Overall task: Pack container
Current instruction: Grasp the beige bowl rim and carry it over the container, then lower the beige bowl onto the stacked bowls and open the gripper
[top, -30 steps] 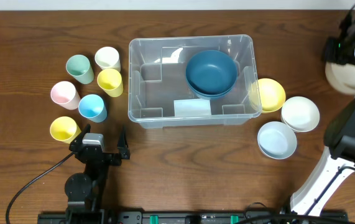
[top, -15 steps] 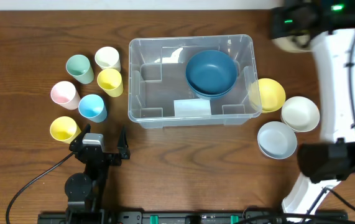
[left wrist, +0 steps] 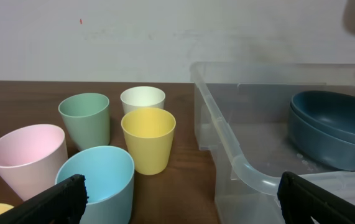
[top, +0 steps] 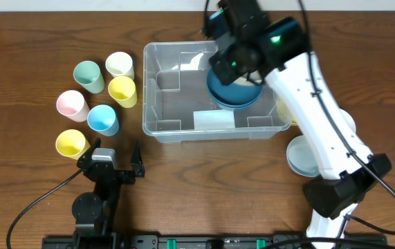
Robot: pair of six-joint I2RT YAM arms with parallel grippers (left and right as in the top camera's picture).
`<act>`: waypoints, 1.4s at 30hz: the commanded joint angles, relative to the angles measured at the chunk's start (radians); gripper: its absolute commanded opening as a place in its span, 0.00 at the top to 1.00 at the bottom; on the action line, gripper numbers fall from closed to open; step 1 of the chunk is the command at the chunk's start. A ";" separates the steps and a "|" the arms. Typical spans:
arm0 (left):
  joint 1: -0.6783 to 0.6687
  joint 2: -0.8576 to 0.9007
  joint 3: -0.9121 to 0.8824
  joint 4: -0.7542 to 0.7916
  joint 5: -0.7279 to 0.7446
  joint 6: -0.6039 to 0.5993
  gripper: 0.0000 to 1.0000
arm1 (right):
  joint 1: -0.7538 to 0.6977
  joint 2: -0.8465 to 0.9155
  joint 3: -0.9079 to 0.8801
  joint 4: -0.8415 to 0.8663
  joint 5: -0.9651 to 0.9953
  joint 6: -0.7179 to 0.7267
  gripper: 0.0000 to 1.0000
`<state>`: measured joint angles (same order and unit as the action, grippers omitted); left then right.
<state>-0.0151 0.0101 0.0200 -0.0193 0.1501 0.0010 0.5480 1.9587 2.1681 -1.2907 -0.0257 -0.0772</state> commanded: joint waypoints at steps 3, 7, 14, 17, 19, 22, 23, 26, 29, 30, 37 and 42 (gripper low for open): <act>0.003 -0.006 -0.016 -0.034 0.011 0.010 0.02 | 0.033 0.024 -0.143 0.079 0.025 0.021 0.99; 0.003 -0.006 -0.016 -0.034 0.011 0.010 0.02 | 0.034 0.024 -0.238 0.159 0.026 0.021 0.99; 0.003 -0.006 -0.016 -0.034 0.011 0.010 0.02 | 0.025 0.024 -0.327 0.268 0.026 0.019 0.99; 0.003 -0.006 -0.016 -0.034 0.011 0.010 0.02 | 0.025 0.024 -0.370 0.325 0.026 0.012 0.99; 0.003 -0.006 -0.016 -0.034 0.011 0.010 0.02 | 0.024 0.024 -0.396 0.358 0.026 0.012 0.99; 0.003 -0.006 -0.016 -0.034 0.011 0.010 0.02 | 0.018 0.024 -0.422 0.391 0.037 0.012 0.99; 0.003 -0.006 -0.016 -0.034 0.011 0.010 0.02 | 0.015 0.024 -0.428 0.396 0.039 0.011 0.99; 0.003 -0.006 -0.016 -0.034 0.011 0.010 0.02 | 0.006 0.024 -0.444 0.410 0.044 0.011 0.99; 0.003 -0.006 -0.016 -0.034 0.011 0.010 0.02 | -0.002 0.025 -0.451 0.415 0.056 0.009 0.77; 0.003 -0.006 -0.016 -0.033 0.011 0.010 0.02 | -0.005 0.025 -0.451 0.417 0.056 0.008 0.61; 0.003 -0.006 -0.016 -0.034 0.011 0.010 0.02 | -0.010 0.025 -0.451 0.424 0.040 -0.010 0.31; 0.003 -0.006 -0.016 -0.034 0.011 0.010 0.02 | 0.021 0.025 -0.451 0.436 -0.032 -0.063 0.37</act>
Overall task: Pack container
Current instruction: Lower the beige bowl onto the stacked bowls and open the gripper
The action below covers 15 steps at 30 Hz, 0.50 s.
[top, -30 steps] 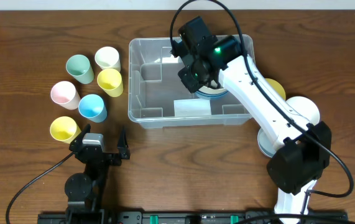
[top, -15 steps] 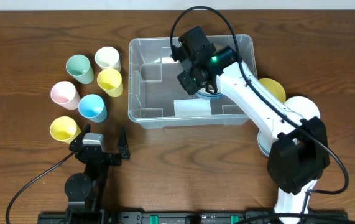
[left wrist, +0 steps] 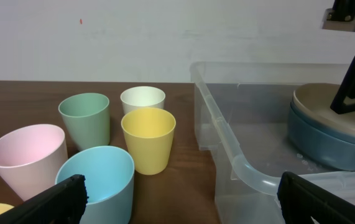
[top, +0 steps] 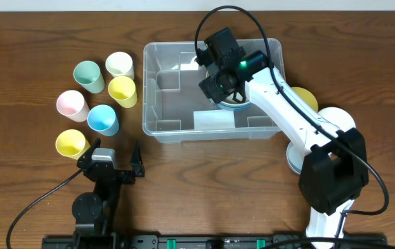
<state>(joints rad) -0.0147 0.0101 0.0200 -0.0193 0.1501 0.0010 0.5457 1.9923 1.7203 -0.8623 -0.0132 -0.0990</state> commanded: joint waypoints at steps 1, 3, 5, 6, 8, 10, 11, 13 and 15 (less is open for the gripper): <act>0.003 -0.006 -0.016 -0.034 0.011 0.010 0.02 | 0.033 -0.009 -0.003 0.013 -0.044 -0.052 0.37; 0.003 -0.006 -0.016 -0.034 0.011 0.010 0.02 | 0.051 -0.009 -0.003 0.029 -0.044 -0.056 0.40; 0.003 -0.006 -0.016 -0.034 0.011 0.010 0.02 | 0.061 -0.003 -0.003 0.047 -0.044 -0.056 0.41; 0.003 -0.006 -0.016 -0.034 0.011 0.010 0.02 | 0.064 0.003 -0.003 0.058 -0.044 -0.056 0.41; 0.003 -0.006 -0.016 -0.033 0.011 0.010 0.02 | 0.064 0.019 -0.003 0.063 -0.055 -0.055 0.41; 0.003 -0.006 -0.016 -0.034 0.011 0.010 0.02 | 0.063 0.042 -0.003 0.063 -0.074 -0.055 0.43; 0.003 -0.006 -0.016 -0.033 0.011 0.010 0.02 | 0.063 0.049 -0.003 0.061 -0.075 -0.055 0.44; 0.003 -0.006 -0.016 -0.034 0.011 0.010 0.02 | 0.063 0.070 -0.003 0.060 -0.074 -0.056 0.45; 0.003 -0.006 -0.016 -0.034 0.011 0.010 0.02 | 0.063 0.080 -0.003 0.060 -0.075 -0.056 0.45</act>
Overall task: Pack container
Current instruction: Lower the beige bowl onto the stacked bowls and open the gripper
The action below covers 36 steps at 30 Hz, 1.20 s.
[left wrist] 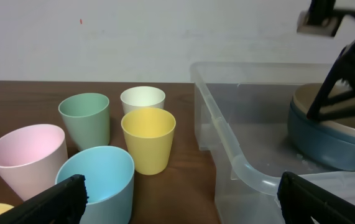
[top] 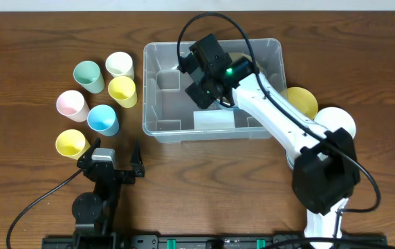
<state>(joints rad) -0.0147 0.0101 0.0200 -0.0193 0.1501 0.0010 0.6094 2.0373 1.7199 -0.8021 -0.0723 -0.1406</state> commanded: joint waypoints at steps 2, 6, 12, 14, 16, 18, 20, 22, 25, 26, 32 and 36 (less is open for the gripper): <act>0.003 -0.006 -0.016 -0.034 0.011 0.010 0.02 | 0.000 0.041 -0.002 0.002 -0.021 -0.014 0.46; 0.003 -0.006 -0.016 -0.034 0.011 0.010 0.02 | -0.001 0.055 -0.002 0.003 -0.030 -0.014 0.46; 0.003 -0.006 -0.016 -0.034 0.011 0.010 0.02 | -0.003 0.064 -0.002 0.007 -0.028 -0.014 0.48; 0.003 -0.006 -0.016 -0.034 0.011 0.010 0.02 | -0.008 0.064 -0.002 0.011 -0.013 -0.013 0.50; 0.003 -0.006 -0.016 -0.034 0.011 0.010 0.02 | -0.014 0.064 -0.002 0.013 -0.006 -0.010 0.50; 0.003 -0.006 -0.016 -0.034 0.011 0.010 0.02 | -0.023 0.064 -0.002 0.014 -0.006 -0.005 0.50; 0.003 -0.006 -0.016 -0.034 0.011 0.010 0.02 | -0.032 0.064 -0.002 0.014 -0.006 -0.002 0.50; 0.003 -0.006 -0.016 -0.034 0.011 0.010 0.02 | -0.042 0.064 -0.002 0.014 -0.006 0.000 0.51; 0.003 -0.006 -0.016 -0.034 0.011 0.010 0.02 | -0.055 0.064 -0.002 0.014 -0.006 0.005 0.51; 0.003 -0.006 -0.016 -0.034 0.011 0.010 0.02 | -0.058 0.064 -0.002 0.014 -0.006 0.005 0.51; 0.003 -0.006 -0.016 -0.034 0.011 0.010 0.02 | -0.056 0.064 -0.002 0.014 -0.007 0.004 0.52; 0.003 -0.006 -0.016 -0.034 0.011 0.010 0.02 | -0.039 0.063 0.003 0.013 -0.007 -0.010 0.52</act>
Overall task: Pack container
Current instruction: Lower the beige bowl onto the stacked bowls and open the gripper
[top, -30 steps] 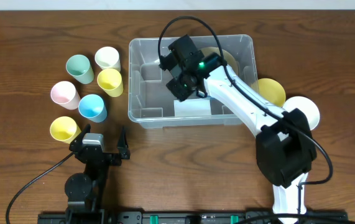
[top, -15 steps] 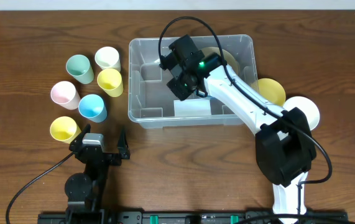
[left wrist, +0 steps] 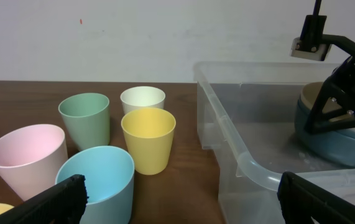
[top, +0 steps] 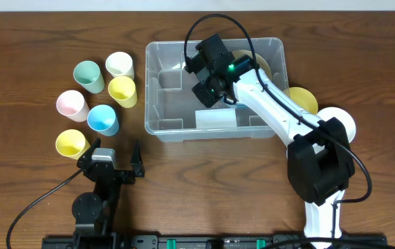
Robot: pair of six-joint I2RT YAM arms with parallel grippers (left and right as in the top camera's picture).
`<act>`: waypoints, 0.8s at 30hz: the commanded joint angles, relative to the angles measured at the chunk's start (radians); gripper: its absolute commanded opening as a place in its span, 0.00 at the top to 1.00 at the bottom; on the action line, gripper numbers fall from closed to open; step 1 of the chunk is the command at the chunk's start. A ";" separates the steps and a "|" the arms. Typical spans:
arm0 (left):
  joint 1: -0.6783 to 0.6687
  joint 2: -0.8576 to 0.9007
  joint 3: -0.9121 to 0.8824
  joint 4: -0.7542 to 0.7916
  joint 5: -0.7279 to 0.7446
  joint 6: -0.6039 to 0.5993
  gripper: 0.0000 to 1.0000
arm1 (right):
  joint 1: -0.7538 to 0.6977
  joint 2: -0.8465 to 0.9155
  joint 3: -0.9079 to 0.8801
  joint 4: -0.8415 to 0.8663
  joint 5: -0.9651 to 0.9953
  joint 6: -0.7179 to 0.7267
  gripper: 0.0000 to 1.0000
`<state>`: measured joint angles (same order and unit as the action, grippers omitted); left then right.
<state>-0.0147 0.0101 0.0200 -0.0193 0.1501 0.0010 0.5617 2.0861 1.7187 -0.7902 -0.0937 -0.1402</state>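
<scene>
The clear container (top: 154, 83) stands mid-table. At its right end sits a stack of blue bowls (left wrist: 332, 146) topped by a tan bowl (top: 258, 63). My right gripper (top: 206, 92) reaches down into the container at the stack's left rim; its black fingers (left wrist: 326, 106) lie against the bowls, and their spread is unclear. Left of the container stand several cups: green (top: 88, 76), white (top: 120, 64), yellow (top: 122, 90), pink (top: 72, 105), blue (top: 103, 119) and a second yellow (top: 72, 143). My left gripper (top: 114, 149) rests open and empty near the front edge.
A yellow bowl (top: 302, 100) and a white bowl (top: 340, 123) lie on the wood right of the container. The right arm (top: 280, 111) crosses over the container's right front corner. A clear flat piece (top: 216, 119) lies on the container floor.
The container and the bowl stack in it have shifted a little to the right. My right gripper sits slightly further right at the stack's rim. The left arm and cups are unchanged.
First my right arm was high over the container, with only blue bowls stacked inside. Then a tan bowl lay on the blue stack with my gripper down at it. The gripper then stood further left inside, and now the container has shifted right.
</scene>
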 commanded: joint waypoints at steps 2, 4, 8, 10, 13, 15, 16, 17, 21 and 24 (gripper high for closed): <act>0.003 -0.006 -0.016 -0.033 0.011 0.010 0.02 | 0.022 0.009 0.033 -0.022 0.014 -0.015 0.52; 0.003 -0.006 -0.016 -0.033 0.011 0.010 0.02 | 0.036 -0.003 0.090 -0.074 0.008 -0.014 0.50; 0.003 -0.006 -0.016 -0.034 0.011 0.010 0.02 | 0.051 -0.041 0.254 -0.220 0.017 0.014 0.38; 0.003 -0.006 -0.016 -0.034 0.011 0.010 0.02 | 0.040 -0.067 0.337 -0.291 0.035 0.058 0.28; 0.003 -0.006 -0.016 -0.033 0.011 0.010 0.02 | -0.005 -0.105 0.428 -0.391 0.084 0.155 0.18; 0.003 -0.006 -0.016 -0.034 0.011 0.010 0.02 | -0.058 -0.132 0.455 -0.455 0.124 0.230 0.15; 0.003 -0.006 -0.016 -0.034 0.011 0.010 0.02 | -0.087 -0.145 0.457 -0.477 0.129 0.253 0.13; 0.003 -0.006 -0.016 -0.034 0.011 0.010 0.02 | -0.123 -0.158 0.457 -0.504 0.127 0.280 0.09; 0.003 -0.006 -0.016 -0.034 0.011 0.010 0.02 | -0.280 -0.179 0.456 -0.609 0.126 0.365 0.01; 0.003 -0.006 -0.016 -0.034 0.011 0.010 0.02 | -0.398 -0.179 0.436 -0.664 0.120 0.372 0.01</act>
<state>-0.0151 0.0101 0.0200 -0.0193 0.1501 0.0010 0.2455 1.9041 2.1666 -1.4326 0.0132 0.1581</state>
